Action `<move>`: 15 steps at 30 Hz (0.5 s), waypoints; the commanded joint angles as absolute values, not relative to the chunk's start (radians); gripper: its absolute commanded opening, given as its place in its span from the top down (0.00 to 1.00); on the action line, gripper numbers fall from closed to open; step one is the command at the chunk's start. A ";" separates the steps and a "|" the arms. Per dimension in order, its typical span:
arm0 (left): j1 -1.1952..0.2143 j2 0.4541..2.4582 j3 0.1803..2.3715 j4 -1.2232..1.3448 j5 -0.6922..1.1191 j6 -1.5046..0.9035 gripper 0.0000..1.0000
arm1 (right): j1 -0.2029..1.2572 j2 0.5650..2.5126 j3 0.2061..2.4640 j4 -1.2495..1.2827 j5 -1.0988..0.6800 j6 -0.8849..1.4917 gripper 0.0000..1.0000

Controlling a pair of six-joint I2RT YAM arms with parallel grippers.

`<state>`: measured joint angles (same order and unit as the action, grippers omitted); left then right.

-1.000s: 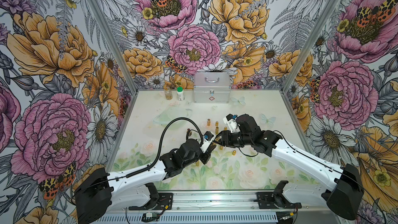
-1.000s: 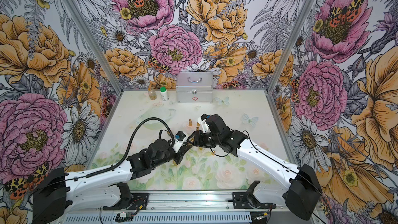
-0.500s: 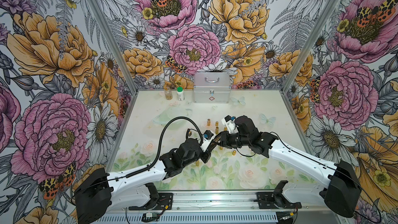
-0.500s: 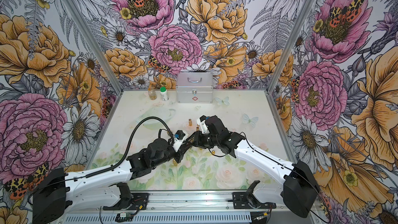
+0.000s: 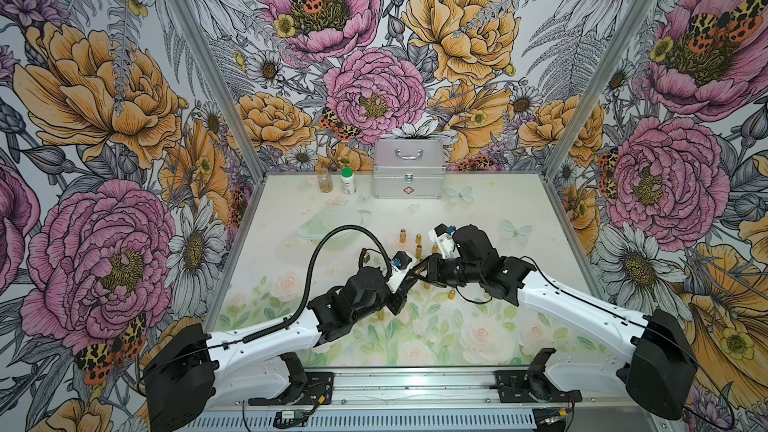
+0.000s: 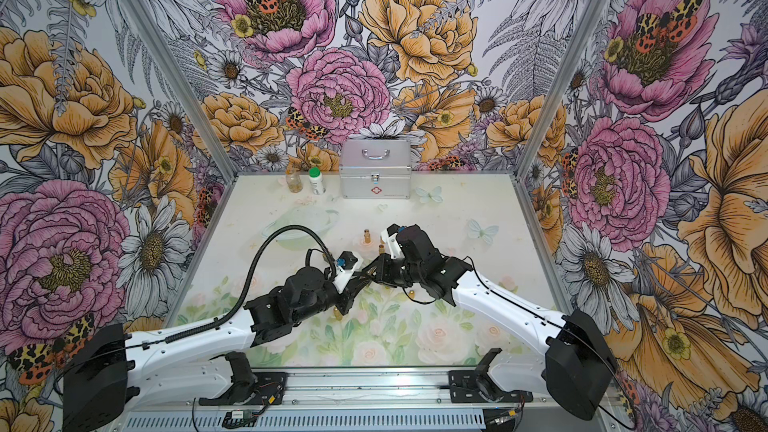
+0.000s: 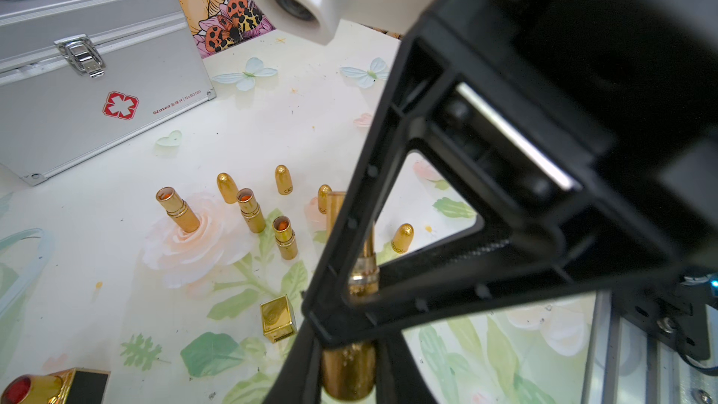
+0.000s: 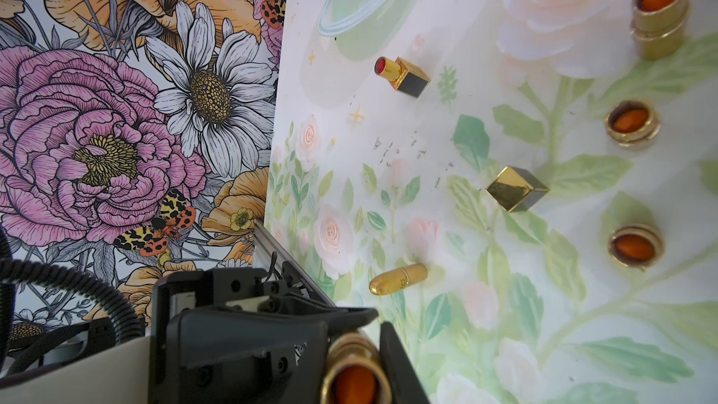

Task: Open the lipstick cap
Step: Place the lipstick at the center of the board.

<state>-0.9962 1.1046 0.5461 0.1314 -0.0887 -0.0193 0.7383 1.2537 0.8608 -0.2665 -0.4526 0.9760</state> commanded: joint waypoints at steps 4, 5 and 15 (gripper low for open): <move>-0.992 1.087 0.574 0.181 -0.091 -0.008 0.95 | 0.741 1.231 0.856 -0.243 -0.416 0.979 0.82; -0.991 1.086 0.574 0.181 -0.092 -0.007 0.91 | 0.741 1.227 0.855 -0.244 -0.412 0.979 0.82; -0.990 1.024 0.535 0.127 -0.101 -0.046 0.43 | 0.744 1.215 0.932 -0.433 -0.262 0.844 0.83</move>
<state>-0.9962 1.0660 0.5461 0.1352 -0.0891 -0.0322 0.7387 1.2377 0.8753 -0.3496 -0.3492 0.9226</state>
